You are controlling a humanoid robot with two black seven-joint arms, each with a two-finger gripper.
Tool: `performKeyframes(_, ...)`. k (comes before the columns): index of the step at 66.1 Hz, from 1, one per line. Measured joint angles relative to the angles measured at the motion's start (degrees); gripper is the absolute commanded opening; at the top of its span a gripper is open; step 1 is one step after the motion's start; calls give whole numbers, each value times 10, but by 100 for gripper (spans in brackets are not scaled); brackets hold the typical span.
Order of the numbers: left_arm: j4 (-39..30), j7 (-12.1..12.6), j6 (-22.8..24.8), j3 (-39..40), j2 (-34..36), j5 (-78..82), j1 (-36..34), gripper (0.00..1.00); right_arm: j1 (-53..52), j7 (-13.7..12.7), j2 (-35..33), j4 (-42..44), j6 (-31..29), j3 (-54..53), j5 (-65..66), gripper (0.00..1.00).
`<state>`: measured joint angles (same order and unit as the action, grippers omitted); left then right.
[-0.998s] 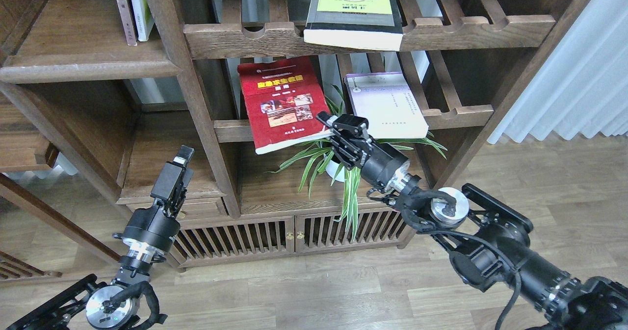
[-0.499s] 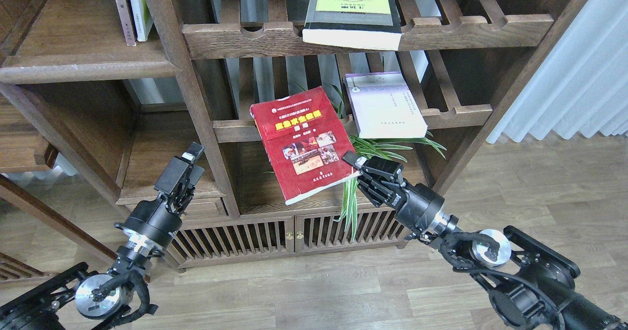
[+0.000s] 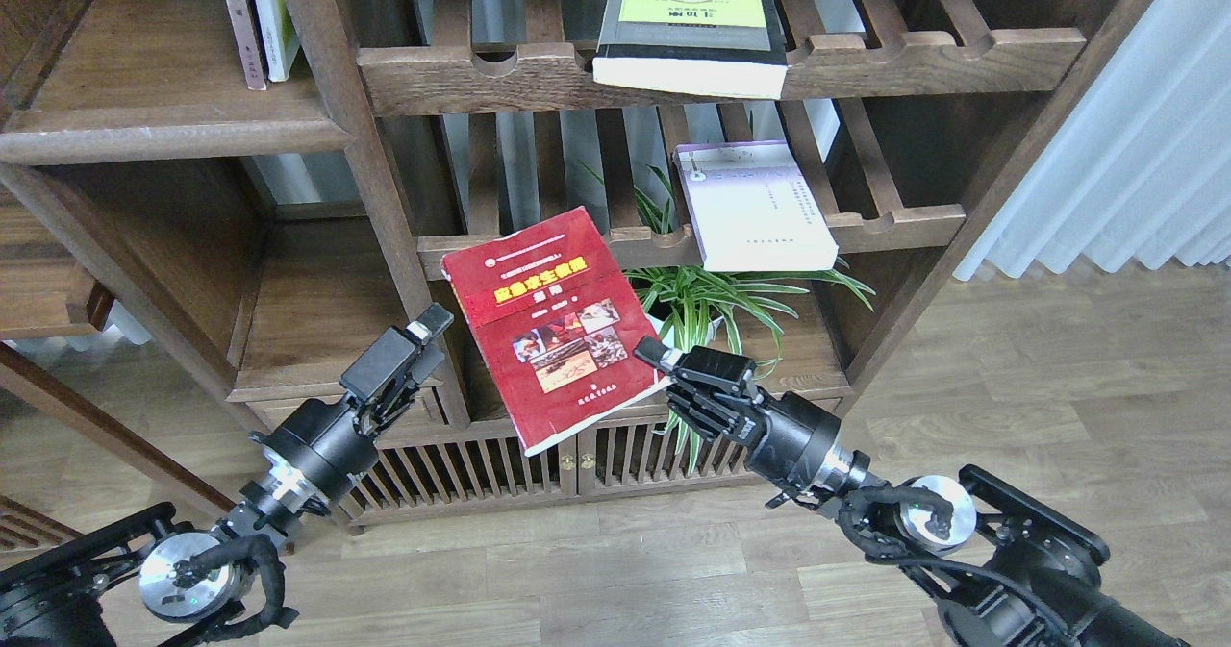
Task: Organize books on shelf
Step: 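Grip the red book between both grippers and hold it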
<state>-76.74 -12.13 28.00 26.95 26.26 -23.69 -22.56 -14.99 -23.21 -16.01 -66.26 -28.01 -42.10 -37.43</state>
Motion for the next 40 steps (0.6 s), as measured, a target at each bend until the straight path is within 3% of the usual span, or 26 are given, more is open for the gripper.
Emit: performKeyframes(40, 0, 8, 0, -15, -5, 4, 4, 98, -4, 0, 38, 5, 0, 5, 45, 6)
